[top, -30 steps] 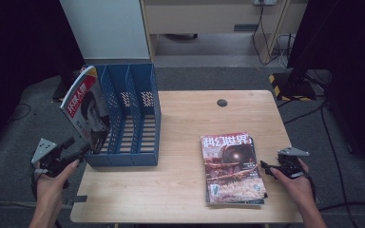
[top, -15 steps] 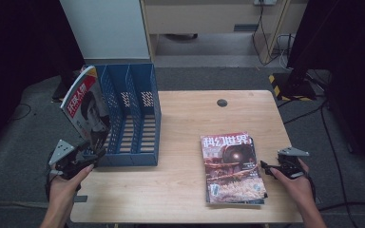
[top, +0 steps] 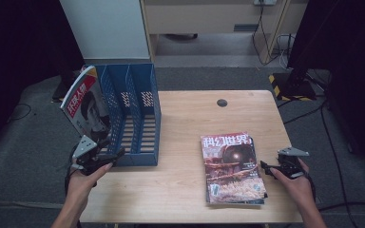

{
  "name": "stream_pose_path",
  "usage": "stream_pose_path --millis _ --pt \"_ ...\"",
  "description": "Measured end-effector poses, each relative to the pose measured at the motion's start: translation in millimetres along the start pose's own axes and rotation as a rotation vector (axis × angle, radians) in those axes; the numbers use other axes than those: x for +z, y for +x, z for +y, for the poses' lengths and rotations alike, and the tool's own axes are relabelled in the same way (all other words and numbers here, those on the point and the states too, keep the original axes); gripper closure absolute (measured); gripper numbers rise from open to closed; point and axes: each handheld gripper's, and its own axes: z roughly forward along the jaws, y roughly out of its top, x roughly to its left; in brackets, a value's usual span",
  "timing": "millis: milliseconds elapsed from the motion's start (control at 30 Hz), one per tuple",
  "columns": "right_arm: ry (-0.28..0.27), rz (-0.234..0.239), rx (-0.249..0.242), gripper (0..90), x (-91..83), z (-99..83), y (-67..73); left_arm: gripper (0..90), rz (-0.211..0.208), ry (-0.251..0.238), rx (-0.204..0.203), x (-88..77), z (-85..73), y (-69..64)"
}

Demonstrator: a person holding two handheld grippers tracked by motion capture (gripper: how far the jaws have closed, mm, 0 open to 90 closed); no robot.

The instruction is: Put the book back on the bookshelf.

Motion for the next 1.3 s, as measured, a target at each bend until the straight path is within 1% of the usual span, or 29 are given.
stream_pose_path --millis 67,100,167,233,300,367,400,433,467,567,600,700,767,800,833,967,1033,1100,1133,1233,1267,1300 --pt "0.002 0.002 -0.007 16.1 -0.5 0.1 -1.6 21.5 -0.016 0.005 0.009 5.4 2.0 -6.7" --pt "0.006 0.002 0.002 17.6 -1.7 0.8 -2.3 21.4 -0.023 0.007 0.012 8.2 3.2 -10.6" --pt "-0.026 -0.009 0.013 20.9 -4.8 3.3 -4.7 21.3 -0.038 0.008 0.02 13.9 5.6 -19.0" --pt "-0.054 -0.02 0.014 25.4 -8.9 5.9 -5.7 21.2 -0.052 0.012 0.033 20.0 7.9 -27.8" --pt "-0.083 -0.02 0.011 31.8 -12.6 8.5 -5.3 21.2 -0.076 0.016 0.043 27.2 10.2 -37.4" --pt "-0.106 -0.007 -0.005 38.1 -17.2 11.7 -2.8 21.0 -0.096 0.03 0.06 34.8 12.3 -47.0" --pt "-0.122 0.004 -0.014 43.4 -19.2 13.1 -1.7 20.9 -0.117 0.032 0.056 39.0 13.3 -52.4" --pt "-0.14 0.018 -0.021 46.7 -21.4 15.3 0.4 20.9 -0.127 0.033 0.05 41.4 13.8 -55.3" --pt "-0.148 0.023 -0.027 49.1 -22.5 16.6 2.0 20.9 -0.132 0.038 0.049 44.5 14.4 -59.1" --pt "-0.173 0.059 -0.056 58.7 -26.5 22.5 9.9 20.9 -0.141 0.057 0.073 54.8 17.6 -71.6" --pt "-0.183 0.072 -0.071 62.4 -27.7 24.8 13.9 20.9 -0.146 0.058 0.07 57.2 18.7 -74.4" --pt "-0.201 0.106 -0.102 67.2 -27.2 29.2 23.5 20.9 -0.167 0.055 0.067 67.4 23.5 -87.1" --pt "-0.195 0.137 -0.119 67.8 -24.9 30.8 31.0 20.8 -0.184 0.058 0.069 75.1 25.7 -96.0" --pt "-0.191 0.15 -0.136 67.3 -22.9 31.5 34.2 20.6 -0.2 0.053 0.064 79.0 26.6 -100.0" --pt "-0.184 0.162 -0.147 65.7 -20.8 31.8 37.3 20.6 -0.215 0.049 0.057 83.0 27.5 -103.7" --pt "-0.152 0.202 -0.164 56.1 -13.0 31.8 44.6 20.6 -0.234 0.057 0.049 99.2 28.5 -116.5" --pt "-0.135 0.212 -0.158 51.9 -9.7 31.2 46.1 20.6 -0.243 0.067 0.051 107.5 27.0 -122.8" --pt "-0.128 0.208 -0.152 49.2 -7.6 30.7 47.1 20.7 -0.252 0.086 0.048 115.7 24.0 -129.4" --pt "-0.122 0.216 -0.152 47.8 -6.9 30.5 46.8 20.6 -0.261 0.1 0.048 119.9 22.1 -133.1" --pt "-0.113 0.233 -0.127 43.4 -2.9 29.6 46.3 20.6 -0.283 0.132 0.057 132.4 15.2 -144.7" --pt "-0.11 0.243 -0.108 42.0 -2.0 29.7 46.2 20.6 -0.291 0.139 0.058 136.0 12.5 -148.4" --pt "-0.112 0.243 -0.107 41.3 -1.1 29.7 45.7 20.6 -0.297 0.148 0.061 139.1 10.0 -152.0"
